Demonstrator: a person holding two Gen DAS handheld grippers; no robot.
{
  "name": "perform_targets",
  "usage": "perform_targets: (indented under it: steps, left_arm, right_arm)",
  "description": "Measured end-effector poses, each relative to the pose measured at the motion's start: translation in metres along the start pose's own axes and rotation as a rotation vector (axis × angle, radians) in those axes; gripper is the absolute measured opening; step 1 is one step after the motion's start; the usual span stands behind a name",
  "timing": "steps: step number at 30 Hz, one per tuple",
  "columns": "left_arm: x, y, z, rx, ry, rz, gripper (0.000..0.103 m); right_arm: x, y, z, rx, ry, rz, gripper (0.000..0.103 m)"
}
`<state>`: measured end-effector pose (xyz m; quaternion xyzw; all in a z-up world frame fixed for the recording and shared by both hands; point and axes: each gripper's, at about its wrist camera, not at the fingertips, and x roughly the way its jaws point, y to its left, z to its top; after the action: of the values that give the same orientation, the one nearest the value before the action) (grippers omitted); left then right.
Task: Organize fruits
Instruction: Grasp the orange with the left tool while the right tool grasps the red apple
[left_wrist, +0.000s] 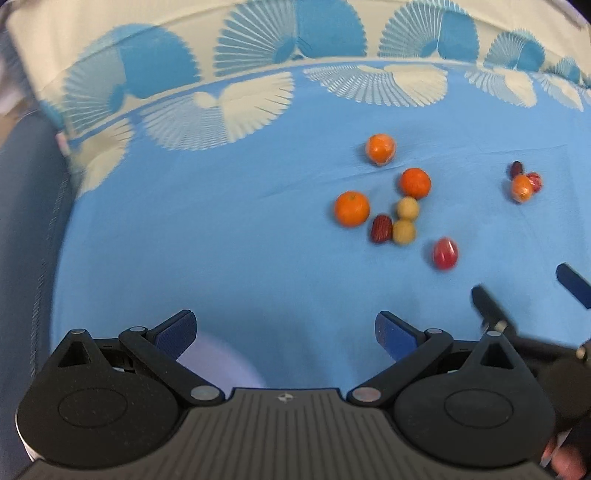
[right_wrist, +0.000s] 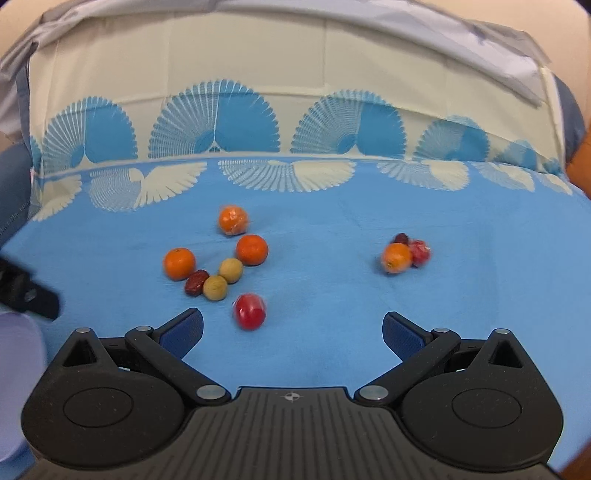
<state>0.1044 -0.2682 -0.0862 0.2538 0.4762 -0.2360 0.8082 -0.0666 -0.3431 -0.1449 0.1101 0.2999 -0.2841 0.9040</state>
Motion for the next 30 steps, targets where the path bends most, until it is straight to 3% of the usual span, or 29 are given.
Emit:
perform_targets:
  steps: [7, 12, 21, 22, 27, 30]
  left_arm:
    - [0.079, -0.017, 0.053, -0.009, 0.052, -0.022, 0.103]
    - [0.111, -0.018, 0.076, -0.063, 0.052, -0.037, 0.103]
    - [0.138, -0.022, 0.095, -0.077, 0.072, -0.072, 0.102]
    - [0.141, -0.023, 0.096, -0.077, 0.078, -0.075, 0.101]
    - [0.139, -0.022, 0.096, -0.119, 0.113, -0.141, 0.072]
    - [0.132, -0.030, 0.092, -0.085, 0.098, -0.128, 0.076]
  right_arm:
    - [0.070, 0.007, 0.006, 0.008, 0.075, 0.055, 0.102]
    - [0.103, 0.018, 0.002, -0.025, 0.108, 0.058, 0.102]
    - [0.102, 0.021, -0.011, -0.038, 0.047, 0.041, 0.103]
    - [0.102, 0.021, -0.011, -0.038, 0.044, 0.040, 0.103]
    - [0.101, 0.020, -0.011, -0.038, 0.038, 0.039, 0.103]
    - [0.101, 0.020, -0.011, -0.040, 0.038, 0.038, 0.102]
